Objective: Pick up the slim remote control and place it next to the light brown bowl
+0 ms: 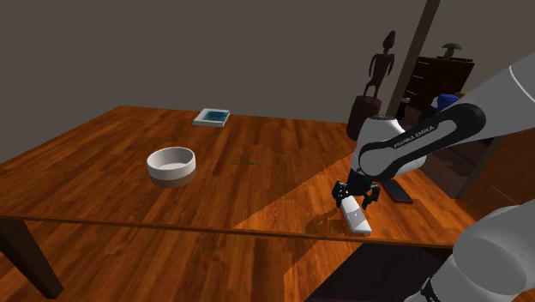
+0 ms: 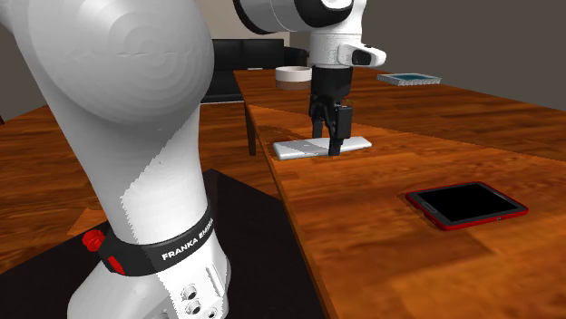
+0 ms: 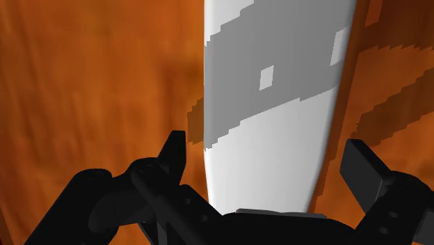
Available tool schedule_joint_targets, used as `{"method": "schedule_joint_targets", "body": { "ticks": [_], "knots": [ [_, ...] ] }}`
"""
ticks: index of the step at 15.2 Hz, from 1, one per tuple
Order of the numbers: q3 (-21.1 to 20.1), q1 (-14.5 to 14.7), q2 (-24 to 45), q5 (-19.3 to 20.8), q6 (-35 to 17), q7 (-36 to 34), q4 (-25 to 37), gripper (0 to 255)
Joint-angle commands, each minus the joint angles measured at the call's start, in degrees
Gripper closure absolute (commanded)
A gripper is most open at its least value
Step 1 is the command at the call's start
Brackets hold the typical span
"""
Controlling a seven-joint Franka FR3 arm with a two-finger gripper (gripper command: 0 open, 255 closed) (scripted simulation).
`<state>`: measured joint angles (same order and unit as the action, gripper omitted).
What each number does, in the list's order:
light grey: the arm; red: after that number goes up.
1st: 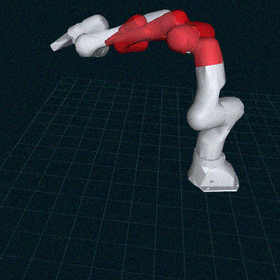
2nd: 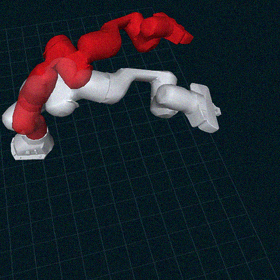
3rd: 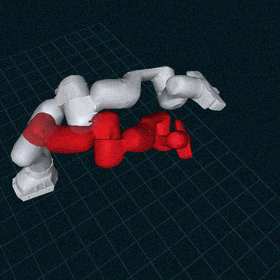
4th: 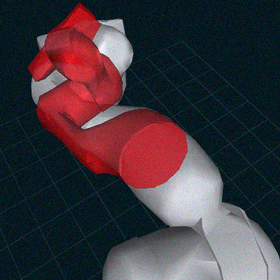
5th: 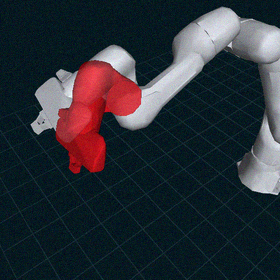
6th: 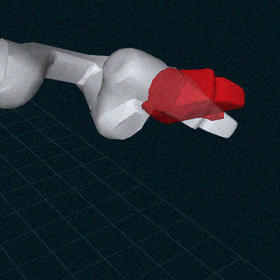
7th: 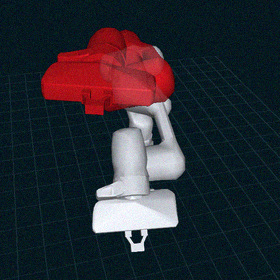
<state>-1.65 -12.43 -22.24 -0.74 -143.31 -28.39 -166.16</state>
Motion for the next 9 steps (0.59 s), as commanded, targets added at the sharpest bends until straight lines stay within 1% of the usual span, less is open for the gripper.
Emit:
{"method": "schedule_joint_targets", "body": {
  "ticks": [1, 2, 3, 9],
  "knots": [
    [0.0, 0.0, 0.0, 0.0, 0.0, 0.0, 0.0, 0],
    [0.0, 0.0, 0.0, 0.0, 0.0, 0.0, 0.0, 0],
    [0.0, 0.0, 0.0, 0.0, 0.0, 0.0, 0.0, 255],
    [0.0, 0.0, 0.0, 0.0, 0.0, 0.0, 0.0, 255]
  ]
}}
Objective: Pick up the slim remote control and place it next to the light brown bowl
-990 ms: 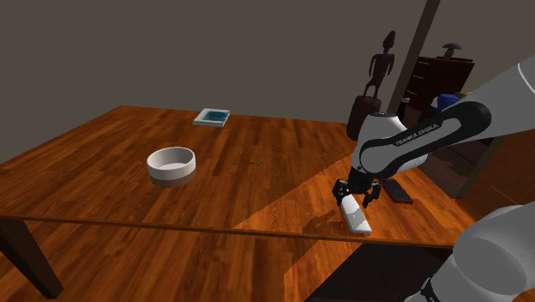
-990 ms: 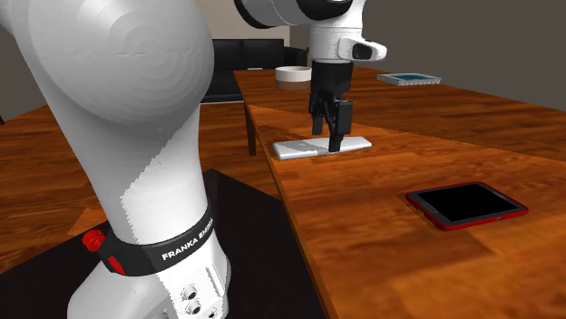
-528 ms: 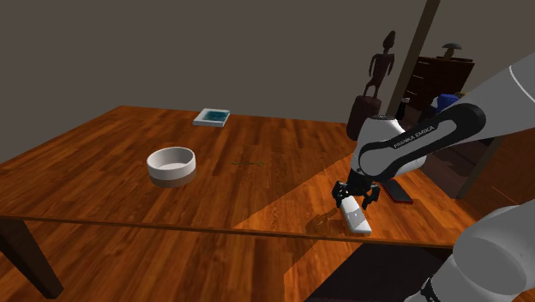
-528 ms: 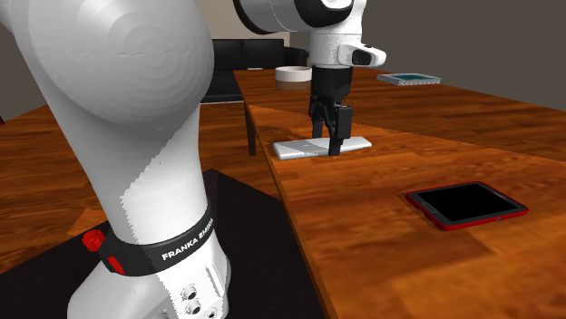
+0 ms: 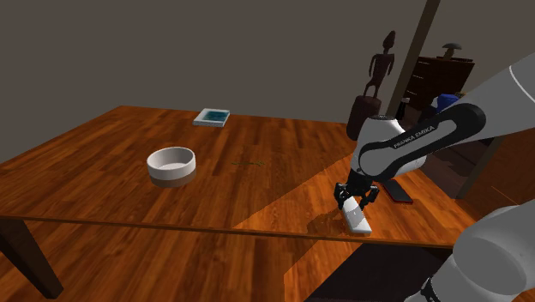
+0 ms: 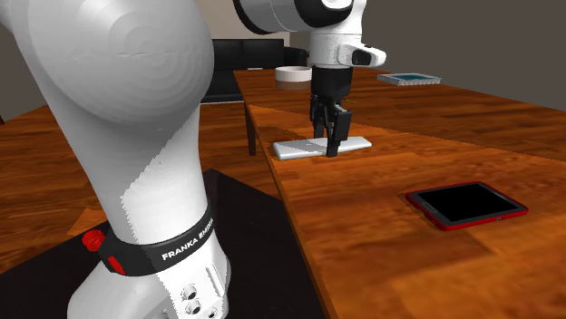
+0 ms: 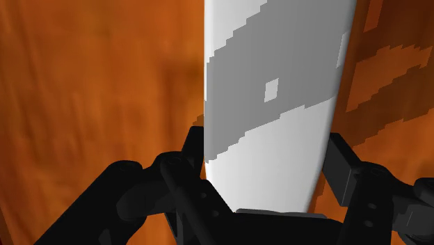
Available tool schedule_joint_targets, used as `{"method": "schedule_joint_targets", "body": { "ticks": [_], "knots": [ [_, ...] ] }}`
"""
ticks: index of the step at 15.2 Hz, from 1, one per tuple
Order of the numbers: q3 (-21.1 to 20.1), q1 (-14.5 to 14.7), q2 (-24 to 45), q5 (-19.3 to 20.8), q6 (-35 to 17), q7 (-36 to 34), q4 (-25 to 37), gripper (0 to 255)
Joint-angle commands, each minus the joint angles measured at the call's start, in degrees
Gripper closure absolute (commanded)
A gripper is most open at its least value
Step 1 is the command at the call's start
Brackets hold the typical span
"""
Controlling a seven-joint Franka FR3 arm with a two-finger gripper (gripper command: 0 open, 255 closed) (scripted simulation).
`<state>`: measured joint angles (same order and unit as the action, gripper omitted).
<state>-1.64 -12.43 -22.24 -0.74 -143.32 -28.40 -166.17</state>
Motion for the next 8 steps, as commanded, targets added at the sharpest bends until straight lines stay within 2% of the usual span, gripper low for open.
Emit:
{"method": "schedule_joint_targets", "body": {
  "ticks": [1, 3, 8],
  "knots": [
    [0.0, 0.0, 0.0, 0.0, 0.0, 0.0, 0.0, 255],
    [0.0, 0.0, 0.0, 0.0, 0.0, 0.0, 0.0, 255],
    [0.1, 0.0, -4.4, 0.0, 5.7, 0.1, 1.3, 255]
  ]
}}
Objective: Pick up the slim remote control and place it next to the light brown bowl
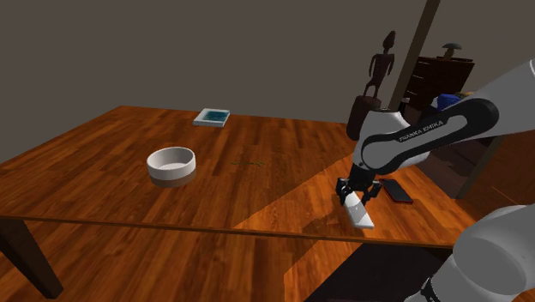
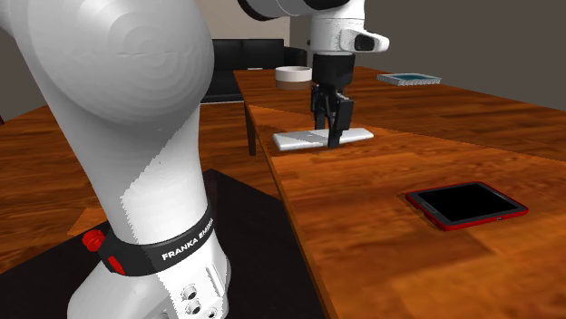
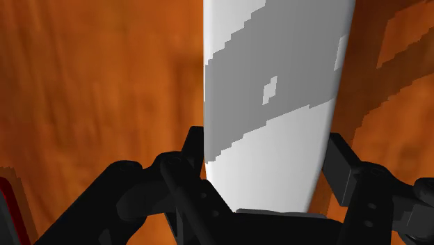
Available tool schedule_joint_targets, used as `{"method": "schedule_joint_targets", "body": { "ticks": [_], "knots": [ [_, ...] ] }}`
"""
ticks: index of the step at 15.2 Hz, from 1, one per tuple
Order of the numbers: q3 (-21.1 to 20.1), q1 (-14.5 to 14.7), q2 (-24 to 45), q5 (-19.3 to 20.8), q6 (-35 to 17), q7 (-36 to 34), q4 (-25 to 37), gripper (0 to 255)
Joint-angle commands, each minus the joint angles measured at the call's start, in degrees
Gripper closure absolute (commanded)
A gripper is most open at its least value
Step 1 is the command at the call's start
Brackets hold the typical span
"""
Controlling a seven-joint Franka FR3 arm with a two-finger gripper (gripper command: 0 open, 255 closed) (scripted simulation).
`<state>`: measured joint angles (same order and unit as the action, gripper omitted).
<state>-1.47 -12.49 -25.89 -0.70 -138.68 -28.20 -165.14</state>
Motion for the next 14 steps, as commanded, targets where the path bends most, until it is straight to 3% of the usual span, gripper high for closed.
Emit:
{"method": "schedule_joint_targets", "body": {
  "ticks": [1, 14],
  "knots": [
    [-0.1, 0.1, -1.6, -0.1, 2.2, -0.1, 0.6, 255],
    [0.1, 0.1, -9.6, 0.0, 15.8, -0.1, 6.2, 255]
  ]
}}
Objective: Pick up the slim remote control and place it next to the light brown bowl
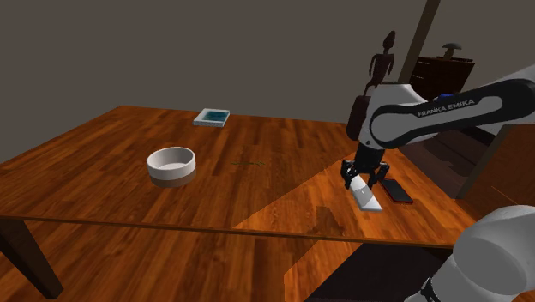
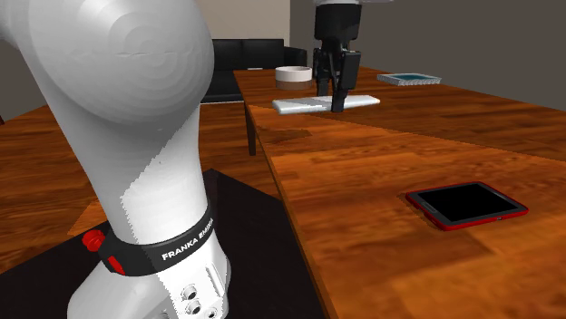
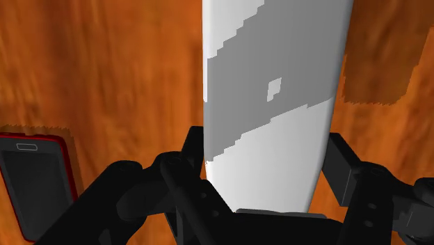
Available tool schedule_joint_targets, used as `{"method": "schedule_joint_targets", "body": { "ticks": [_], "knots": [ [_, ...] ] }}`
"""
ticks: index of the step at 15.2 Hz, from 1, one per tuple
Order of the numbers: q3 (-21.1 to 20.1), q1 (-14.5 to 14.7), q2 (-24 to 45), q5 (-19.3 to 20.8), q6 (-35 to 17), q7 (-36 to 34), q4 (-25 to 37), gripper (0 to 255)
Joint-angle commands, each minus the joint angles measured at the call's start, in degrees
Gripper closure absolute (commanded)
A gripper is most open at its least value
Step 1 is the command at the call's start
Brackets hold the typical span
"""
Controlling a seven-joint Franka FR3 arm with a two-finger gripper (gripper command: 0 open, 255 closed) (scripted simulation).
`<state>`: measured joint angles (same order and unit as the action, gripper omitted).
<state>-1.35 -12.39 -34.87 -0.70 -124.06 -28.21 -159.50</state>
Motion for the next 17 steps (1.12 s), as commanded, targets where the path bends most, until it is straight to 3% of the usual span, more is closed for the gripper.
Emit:
{"method": "schedule_joint_targets", "body": {
  "ticks": [1, 11, 17],
  "knots": [
    [0.0, 0.0, -1.1, 0.0, 2.1, 0.0, 1.1, 255],
    [0.1, 0.0, -4.1, 0.0, 10.5, 0.0, 6.3, 255],
    [-6.3, 3.7, 4.5, -3.5, 8.1, -7.7, 12.7, 255]
  ]
}}
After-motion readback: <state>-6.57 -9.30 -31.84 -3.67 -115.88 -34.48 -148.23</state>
